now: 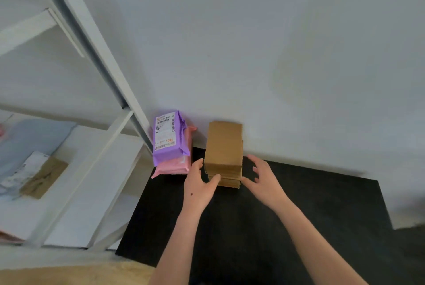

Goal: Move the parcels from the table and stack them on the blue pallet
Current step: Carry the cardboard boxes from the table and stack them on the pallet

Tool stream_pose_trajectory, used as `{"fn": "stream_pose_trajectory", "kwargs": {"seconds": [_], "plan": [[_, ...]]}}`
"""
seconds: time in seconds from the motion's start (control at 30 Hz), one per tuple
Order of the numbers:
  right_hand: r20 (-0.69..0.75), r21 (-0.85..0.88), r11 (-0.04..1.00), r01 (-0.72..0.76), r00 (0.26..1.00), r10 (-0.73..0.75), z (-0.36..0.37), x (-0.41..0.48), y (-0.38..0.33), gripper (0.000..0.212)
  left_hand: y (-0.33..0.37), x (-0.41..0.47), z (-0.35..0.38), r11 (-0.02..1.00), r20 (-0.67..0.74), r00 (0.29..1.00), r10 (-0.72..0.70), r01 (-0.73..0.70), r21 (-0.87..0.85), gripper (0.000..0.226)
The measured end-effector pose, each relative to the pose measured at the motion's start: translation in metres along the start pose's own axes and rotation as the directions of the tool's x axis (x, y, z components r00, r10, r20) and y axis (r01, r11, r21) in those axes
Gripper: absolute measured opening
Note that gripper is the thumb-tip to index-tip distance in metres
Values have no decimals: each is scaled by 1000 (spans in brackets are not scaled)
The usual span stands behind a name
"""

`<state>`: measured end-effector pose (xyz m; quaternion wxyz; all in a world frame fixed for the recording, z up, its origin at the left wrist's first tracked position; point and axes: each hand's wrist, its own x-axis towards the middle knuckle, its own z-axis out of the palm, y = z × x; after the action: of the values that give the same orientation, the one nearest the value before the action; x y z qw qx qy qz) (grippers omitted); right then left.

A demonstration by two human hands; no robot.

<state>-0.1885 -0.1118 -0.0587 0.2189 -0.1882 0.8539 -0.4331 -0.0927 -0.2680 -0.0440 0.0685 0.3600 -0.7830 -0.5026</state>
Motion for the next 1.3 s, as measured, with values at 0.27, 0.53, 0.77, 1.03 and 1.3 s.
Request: {"fn": "stream_pose_trajectory", "kwargs": {"seconds": [0.27, 0.53, 0.77, 1.03, 1.3], "plan": [[-28, 77, 981, -181, 983, 183, 18, 28, -9, 87, -6, 49, 14, 999, 168, 986, -18, 26, -44, 89], [15, 158, 956, -248, 969, 248, 28, 36, -17, 50, -12, 71, 23, 997, 219, 976, -12, 27, -65, 78], [-21, 211, 939, -273, 959, 284, 32, 26, -23, 46, -19, 78, 15, 995, 236, 970, -52, 71, -69, 81], [-166, 340, 909, -243, 936, 312, 21, 5, -34, 26, -15, 67, -4, 968, 252, 968, -6, 69, -240, 72], [-191, 608, 784, -129, 934, 302, -4, -35, -42, 26, 4, 37, -32, 868, 395, 912, 111, 105, -486, 64]]}}
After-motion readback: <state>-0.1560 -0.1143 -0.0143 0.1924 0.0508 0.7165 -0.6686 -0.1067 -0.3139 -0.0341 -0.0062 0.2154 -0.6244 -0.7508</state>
